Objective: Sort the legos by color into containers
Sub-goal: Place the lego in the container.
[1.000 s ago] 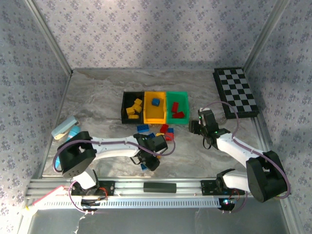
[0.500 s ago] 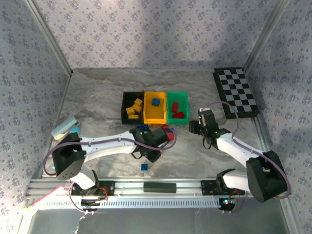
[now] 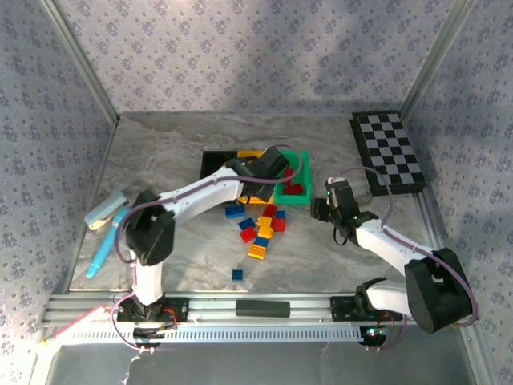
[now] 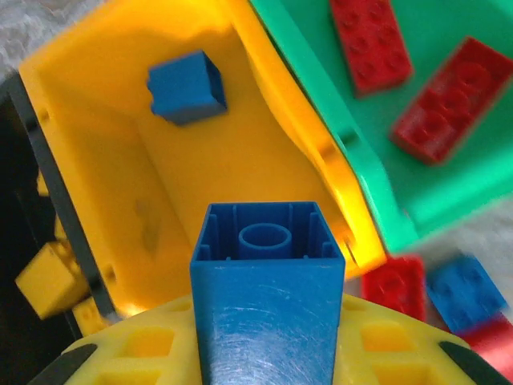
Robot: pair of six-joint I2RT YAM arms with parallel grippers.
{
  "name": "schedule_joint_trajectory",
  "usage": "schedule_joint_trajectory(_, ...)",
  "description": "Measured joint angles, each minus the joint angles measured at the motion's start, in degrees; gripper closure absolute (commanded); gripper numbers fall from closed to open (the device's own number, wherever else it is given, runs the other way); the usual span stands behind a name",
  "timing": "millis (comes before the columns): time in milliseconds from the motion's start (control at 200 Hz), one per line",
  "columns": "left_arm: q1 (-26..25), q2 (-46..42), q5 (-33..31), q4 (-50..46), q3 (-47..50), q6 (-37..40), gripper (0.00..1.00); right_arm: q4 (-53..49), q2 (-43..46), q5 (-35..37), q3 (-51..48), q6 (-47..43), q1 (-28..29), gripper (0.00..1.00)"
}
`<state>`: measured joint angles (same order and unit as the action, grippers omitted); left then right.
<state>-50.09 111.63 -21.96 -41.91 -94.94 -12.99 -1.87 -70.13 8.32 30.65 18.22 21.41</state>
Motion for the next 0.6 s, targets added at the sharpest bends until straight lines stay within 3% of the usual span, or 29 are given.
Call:
schedule_joint_trajectory(150,2.23,9.53,-1.90,-1.16,-9.11,1.64,0.97,0.00,0.28,0.00,0.00,0.20,0.00,0.36)
schedule_joint_trajectory(345,3.54,12.26,-1.88,-2.58,-11.93,2.49,0.55,0.02,0.39,-0.02,0.00,0.39,0.00,0.35)
schedule_joint_trajectory(475,3.48,11.34,-1.68,-2.58,-11.37,2.45,0.36,0.02,0.39,-0.07,0.00,0.42,0.11,0.35)
schedule_joint_trajectory(600,3.48,6.67,-0.52,-1.55,-6.01,1.97,0.32,0.02,0.39,-0.20,0.00,0.42,0.11,0.35)
